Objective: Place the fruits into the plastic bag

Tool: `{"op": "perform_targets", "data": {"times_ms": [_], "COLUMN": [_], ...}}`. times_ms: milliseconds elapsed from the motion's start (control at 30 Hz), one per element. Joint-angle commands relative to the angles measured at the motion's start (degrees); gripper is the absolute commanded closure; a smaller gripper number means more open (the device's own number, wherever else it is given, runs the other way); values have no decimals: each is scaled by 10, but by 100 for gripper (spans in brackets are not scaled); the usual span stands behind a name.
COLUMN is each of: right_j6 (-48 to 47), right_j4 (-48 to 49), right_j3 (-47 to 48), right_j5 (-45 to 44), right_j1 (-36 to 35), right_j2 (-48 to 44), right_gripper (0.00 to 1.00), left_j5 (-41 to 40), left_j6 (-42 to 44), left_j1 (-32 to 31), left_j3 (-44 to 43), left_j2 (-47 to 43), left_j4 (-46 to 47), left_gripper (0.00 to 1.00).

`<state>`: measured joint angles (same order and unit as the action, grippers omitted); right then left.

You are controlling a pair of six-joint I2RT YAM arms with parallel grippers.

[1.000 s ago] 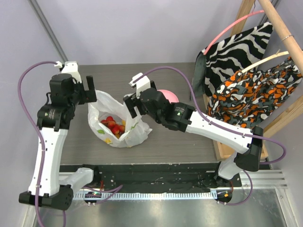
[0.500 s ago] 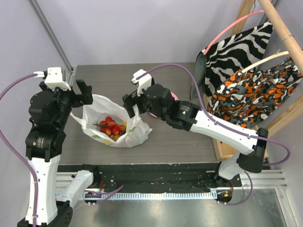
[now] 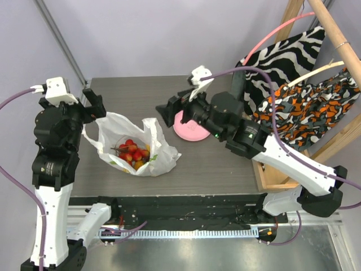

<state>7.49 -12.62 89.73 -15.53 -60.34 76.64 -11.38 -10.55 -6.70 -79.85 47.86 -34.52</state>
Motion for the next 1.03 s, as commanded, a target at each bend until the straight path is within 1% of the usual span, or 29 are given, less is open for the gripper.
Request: {"op": "perform_targets", "data": {"times_ms": [0,33,133,233,433,567,833,1000], "right_j6": [60,68,79,88,90,94,101,98], "right_j4": [40,41,39,39,39,39,39,39], "right_j3": [-30,-39,-79,-126,-202,-234,-245,-245], "right_j5": [21,23,5,-27,-76,-86,-87,-89], "right_j1": [97,142,186,200,202,203,202,202], "right_j2": [-31,-40,-66,-95,-136,-155,-155,-154], "right_gripper": [0,0,0,0,0,0,0,0], "left_j5": [-101,-104,-115,-110,-128,-134,-154,-142], "left_j6": [-23,-23,-25,-8,-5,-1,12,15], "left_j1": [3,3,3,3,3,3,3,3], "left_j3": [6,8,22,41,87,92,85,84], "left_j2": [9,4,-8,-23,-73,-98,-106,-109], "left_j4": [43,51,57,61,76,82,77,77], "left_gripper": [0,0,0,0,0,0,0,0]}}
